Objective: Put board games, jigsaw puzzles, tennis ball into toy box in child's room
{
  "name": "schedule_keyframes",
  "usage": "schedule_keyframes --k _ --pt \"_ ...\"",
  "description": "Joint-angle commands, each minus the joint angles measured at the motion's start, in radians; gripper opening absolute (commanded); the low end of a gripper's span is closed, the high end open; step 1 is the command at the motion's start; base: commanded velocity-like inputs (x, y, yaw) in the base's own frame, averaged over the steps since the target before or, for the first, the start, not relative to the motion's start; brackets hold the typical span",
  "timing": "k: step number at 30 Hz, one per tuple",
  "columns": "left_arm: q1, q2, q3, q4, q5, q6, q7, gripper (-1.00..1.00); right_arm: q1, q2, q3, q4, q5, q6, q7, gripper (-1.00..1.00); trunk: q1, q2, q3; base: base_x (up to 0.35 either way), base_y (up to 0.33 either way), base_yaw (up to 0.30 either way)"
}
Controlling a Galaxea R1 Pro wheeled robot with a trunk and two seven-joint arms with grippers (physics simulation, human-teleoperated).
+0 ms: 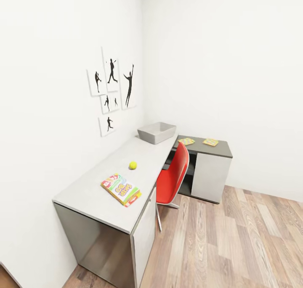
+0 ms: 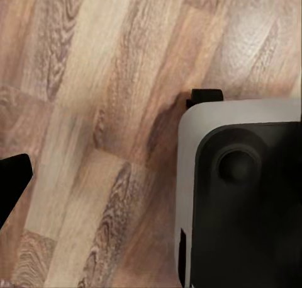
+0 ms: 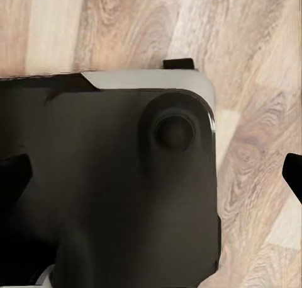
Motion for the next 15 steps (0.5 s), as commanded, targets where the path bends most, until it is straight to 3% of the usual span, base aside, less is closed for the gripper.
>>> schedule_keyframes --k 1,5,11,15 --pt "0.000 0.012 0.002 -0.032 0.002 0.035 -0.013 1.00 -0.014 -0.008 -0.010 0.001 -0.023 0.008 0.017 1.00 -0.004 0.007 0.002 0.000 0.000 0.000" --pt "-0.002 0.049 0.005 -0.182 0.005 0.172 -0.085 1.00 -0.068 -0.042 -0.034 -0.002 -0.094 0.086 0.071 1.00 -0.019 0.035 0.014 0.000 0.000 0.000" --pt "-0.001 0.104 0.011 -0.439 0.004 0.397 -0.265 1.00 -0.147 -0.086 -0.052 -0.005 -0.190 0.223 0.153 1.00 -0.042 0.077 0.033 0.000 0.000 0.000" --pt "-0.001 0.143 0.038 -0.572 0.004 0.508 -0.367 1.00 -0.187 -0.104 -0.056 -0.016 -0.238 0.271 0.184 1.00 -0.058 0.105 0.046 0.000 0.000 0.000"
